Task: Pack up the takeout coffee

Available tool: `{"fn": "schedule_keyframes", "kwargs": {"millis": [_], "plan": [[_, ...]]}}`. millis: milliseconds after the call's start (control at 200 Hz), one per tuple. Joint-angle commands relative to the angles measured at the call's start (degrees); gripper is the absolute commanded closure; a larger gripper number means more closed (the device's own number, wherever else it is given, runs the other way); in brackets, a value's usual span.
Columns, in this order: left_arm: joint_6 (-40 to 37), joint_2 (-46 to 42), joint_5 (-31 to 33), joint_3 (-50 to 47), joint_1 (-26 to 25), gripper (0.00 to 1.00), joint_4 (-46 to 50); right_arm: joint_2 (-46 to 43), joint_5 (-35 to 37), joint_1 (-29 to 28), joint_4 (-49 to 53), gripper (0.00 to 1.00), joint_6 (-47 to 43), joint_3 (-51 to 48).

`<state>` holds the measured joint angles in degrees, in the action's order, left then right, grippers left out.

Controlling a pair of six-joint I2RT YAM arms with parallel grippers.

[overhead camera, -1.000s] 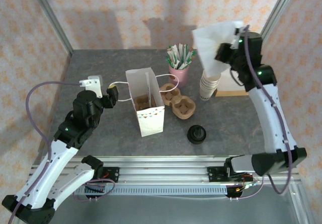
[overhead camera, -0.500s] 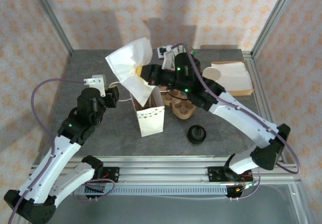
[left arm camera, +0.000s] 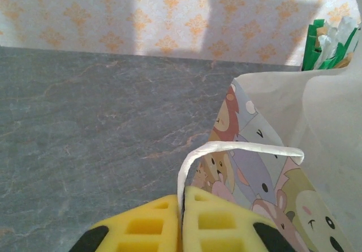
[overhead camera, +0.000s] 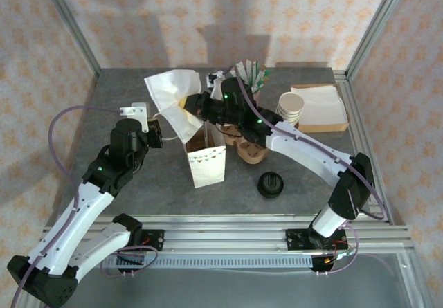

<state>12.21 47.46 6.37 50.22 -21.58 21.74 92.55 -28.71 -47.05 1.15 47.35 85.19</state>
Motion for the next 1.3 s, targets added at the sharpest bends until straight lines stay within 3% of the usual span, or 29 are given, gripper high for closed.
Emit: {"fn": "schedule_keyframes", "kwargs": {"millis": [0, 470, 691, 821, 1041, 1296], "plan": [[0.24, 0.44, 1.08, 2.02, 0.70, 0.96, 1.82, -0.30, 1.03, 2.09, 4.36, 1.00, -1.78, -1.25], [0.10, 0.95, 2.39, 2.40, 0.75, 1.00, 2.61, 5.10, 11.92, 3.01, 31.77, 1.00, -20.98, 8.70], [0.08, 0.76, 1.29, 2.40, 0.75, 1.00, 2.29, 12.17, 20.22, 0.08, 46.52, 1.00, -32.73, 20.06], [0.05, 0.70, 0.59, 2.42, 0.81, 1.00, 2.07, 17.21, 21.51, -1.41, 53.91, 1.00, -37.58, 27.08], [0.02, 0.35, 0.21, 2.32, 0.84, 1.00, 1.66, 27.14, 26.70, -2.61, 68.12, 1.00, -41.66, 41.50], [0.15, 0.31, -0.43, 2.31, 0.86, 1.00, 1.60, 34.02, 24.52, -3.12, 74.50, 0.99, -42.31, 51.70]]}}
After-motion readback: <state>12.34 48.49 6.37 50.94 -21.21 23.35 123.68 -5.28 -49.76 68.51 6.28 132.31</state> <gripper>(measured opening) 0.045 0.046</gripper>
